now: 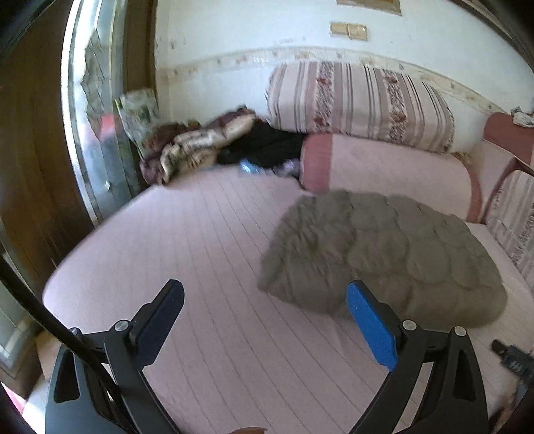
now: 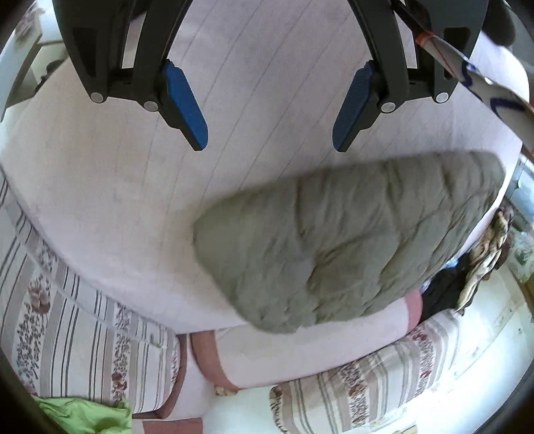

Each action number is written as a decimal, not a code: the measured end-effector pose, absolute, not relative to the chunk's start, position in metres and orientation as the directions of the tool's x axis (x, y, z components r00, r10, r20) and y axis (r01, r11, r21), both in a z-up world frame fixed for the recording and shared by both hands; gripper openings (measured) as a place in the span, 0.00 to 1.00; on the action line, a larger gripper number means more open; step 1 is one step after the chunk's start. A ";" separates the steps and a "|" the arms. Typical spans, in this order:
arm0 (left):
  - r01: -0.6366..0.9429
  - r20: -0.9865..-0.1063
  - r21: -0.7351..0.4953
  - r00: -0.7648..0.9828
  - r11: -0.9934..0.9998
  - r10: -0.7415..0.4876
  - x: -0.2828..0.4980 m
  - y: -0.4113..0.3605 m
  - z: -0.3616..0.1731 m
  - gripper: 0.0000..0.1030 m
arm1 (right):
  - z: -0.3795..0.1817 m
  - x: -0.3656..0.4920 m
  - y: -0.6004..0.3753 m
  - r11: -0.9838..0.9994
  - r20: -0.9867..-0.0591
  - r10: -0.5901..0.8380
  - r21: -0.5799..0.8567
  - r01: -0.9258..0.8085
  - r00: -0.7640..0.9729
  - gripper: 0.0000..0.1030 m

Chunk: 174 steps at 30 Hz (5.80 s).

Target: Fold large clothes

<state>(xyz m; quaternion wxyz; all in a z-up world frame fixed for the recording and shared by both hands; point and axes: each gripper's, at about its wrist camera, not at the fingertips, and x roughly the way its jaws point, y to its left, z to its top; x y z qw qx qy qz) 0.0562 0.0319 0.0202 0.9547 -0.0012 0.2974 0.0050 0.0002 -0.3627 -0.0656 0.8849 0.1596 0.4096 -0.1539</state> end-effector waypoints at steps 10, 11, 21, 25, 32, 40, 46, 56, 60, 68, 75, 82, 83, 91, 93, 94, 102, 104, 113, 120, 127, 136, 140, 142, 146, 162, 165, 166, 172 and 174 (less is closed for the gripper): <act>0.087 -0.647 0.001 0.760 0.996 -0.066 0.021 0.002 -0.009 0.95 | -0.075 -0.020 -0.304 0.933 -0.798 -0.091 0.141 0.332 0.596 0.80; 0.093 -0.654 0.006 0.754 0.996 -0.066 0.019 0.000 -0.011 0.95 | -0.073 -0.021 -0.299 0.937 -0.795 -0.100 0.127 0.326 0.599 0.80; 0.130 -0.695 0.037 0.716 0.991 -0.068 0.002 -0.018 -0.024 0.95 | -0.067 -0.034 -0.278 0.951 -0.779 -0.150 0.056 0.305 0.609 0.82; 0.136 -0.707 0.026 0.702 0.990 -0.078 0.001 -0.019 -0.026 0.95 | -0.067 -0.036 -0.277 0.952 -0.781 -0.151 0.050 0.303 0.606 0.82; 0.141 -0.730 0.043 0.680 0.989 -0.065 0.000 -0.024 -0.034 0.95 | -0.065 -0.039 -0.269 0.957 -0.777 -0.160 0.028 0.288 0.609 0.83; 0.142 -0.738 0.051 0.672 0.989 -0.058 0.000 -0.025 -0.037 0.95 | -0.066 -0.033 -0.279 0.948 -0.774 -0.192 0.013 0.318 0.604 0.83; 0.141 -0.747 0.036 0.661 0.989 -0.067 0.002 -0.022 -0.038 0.95 | -0.084 0.023 -0.315 0.912 -0.779 -0.359 -0.175 0.370 0.515 0.83; 0.118 -0.770 0.016 0.635 0.993 -0.063 0.019 -0.013 -0.047 0.95 | -0.114 0.115 -0.365 0.876 -0.837 -0.421 -0.274 0.398 0.349 0.81; 0.105 -0.777 0.010 0.627 0.994 -0.059 0.025 -0.009 -0.052 0.95 | -0.114 0.123 -0.372 0.877 -0.845 -0.412 -0.265 0.402 0.341 0.81; 0.118 -0.832 -0.008 0.549 0.993 -0.072 0.043 -0.006 -0.080 0.95 | -0.105 0.073 -0.373 0.906 -0.863 -0.297 -0.120 0.406 0.408 0.82; 0.143 -0.895 0.043 0.446 0.989 -0.025 0.069 -0.008 -0.138 0.95 | -0.086 0.038 -0.375 0.906 -0.830 -0.279 -0.061 0.419 0.483 0.82; 0.159 -0.871 0.039 0.489 0.987 -0.045 0.062 -0.003 -0.145 1.00 | -0.077 0.027 -0.387 0.897 -0.811 -0.248 0.015 0.443 0.530 0.82; 0.165 -0.869 0.041 0.493 0.985 -0.047 0.061 -0.003 -0.145 1.00 | -0.076 0.026 -0.390 0.894 -0.808 -0.246 0.024 0.447 0.536 0.82; 0.201 -0.863 -0.046 0.486 0.979 -0.140 0.059 0.007 -0.112 0.85 | -0.060 0.030 -0.415 0.875 -0.776 -0.220 0.110 0.471 0.591 0.82; 0.212 -0.828 -0.095 0.526 0.973 -0.195 0.070 0.015 -0.085 0.85 | -0.049 0.037 -0.428 0.868 -0.759 -0.225 0.128 0.479 0.610 0.83; 0.216 -0.805 -0.098 0.557 0.972 -0.205 0.082 0.021 -0.068 0.85 | -0.042 0.044 -0.437 0.864 -0.750 -0.231 0.135 0.484 0.620 0.84; 0.179 -0.770 -0.259 0.555 0.949 -0.315 0.246 0.055 -0.037 0.92 | -0.042 0.125 -0.510 0.832 -0.771 -0.087 0.292 0.471 0.631 0.93; 0.204 -0.774 -0.380 0.464 0.902 -0.431 0.291 0.057 -0.055 0.92 | -0.058 0.145 -0.528 0.802 -0.789 -0.014 0.357 0.478 0.614 0.94; 0.204 -0.746 -0.566 0.287 0.799 -0.601 0.337 0.015 -0.119 0.95 | -0.147 0.210 -0.533 0.666 -0.714 0.468 0.672 0.323 0.521 0.94; 0.227 -0.725 -0.544 0.358 0.808 -0.589 0.323 0.039 -0.065 0.42 | -0.111 0.202 -0.504 0.663 -0.624 0.506 0.723 0.194 0.596 0.51; 0.132 -0.802 -0.445 0.382 0.886 -0.460 0.344 0.032 -0.102 0.67 | -0.134 0.201 -0.499 0.617 -0.591 0.511 0.758 0.212 0.625 0.54; 0.134 -0.799 -0.212 0.547 0.968 -0.250 0.305 0.031 -0.041 0.75 | -0.095 0.165 -0.510 0.710 -0.708 0.175 0.573 0.410 0.684 0.83; 0.098 -0.717 -0.037 0.691 0.994 -0.095 0.262 0.032 -0.005 0.85 | -0.049 0.138 -0.496 0.790 -0.712 -0.048 0.403 0.463 0.701 0.86; 0.073 -0.675 0.028 0.737 0.997 -0.035 0.240 0.031 0.003 0.86 | -0.035 0.137 -0.475 0.841 -0.709 -0.097 0.318 0.439 0.699 0.86; -0.014 -0.577 0.092 0.814 0.996 0.064 0.200 0.031 0.011 0.94 | -0.032 0.144 -0.425 0.920 -0.702 -0.020 0.266 0.289 0.712 0.83; -0.116 -0.532 0.006 0.841 0.993 0.102 0.134 0.041 0.010 0.97 | -0.035 0.190 -0.329 0.976 -0.709 -0.018 0.142 0.167 0.705 0.74; -0.106 -0.537 -0.023 0.840 0.994 0.078 0.129 0.041 0.011 0.97 | -0.059 0.219 -0.315 0.978 -0.748 -0.031 0.113 0.174 0.663 0.81; -0.107 -0.537 -0.019 0.840 0.994 0.080 0.128 0.041 0.012 0.97 | -0.071 0.233 -0.316 0.980 -0.769 -0.059 0.075 0.182 0.636 0.86; -0.090 -0.526 0.005 0.847 0.996 0.080 0.116 0.039 0.016 0.97 | -0.048 0.204 -0.319 0.976 -0.744 -0.033 0.119 0.181 0.667 0.88; -0.069 -0.554 -0.005 0.831 0.998 0.054 0.112 0.036 0.014 0.97 | -0.041 0.174 -0.317 0.976 -0.731 -0.023 0.130 0.173 0.682 0.88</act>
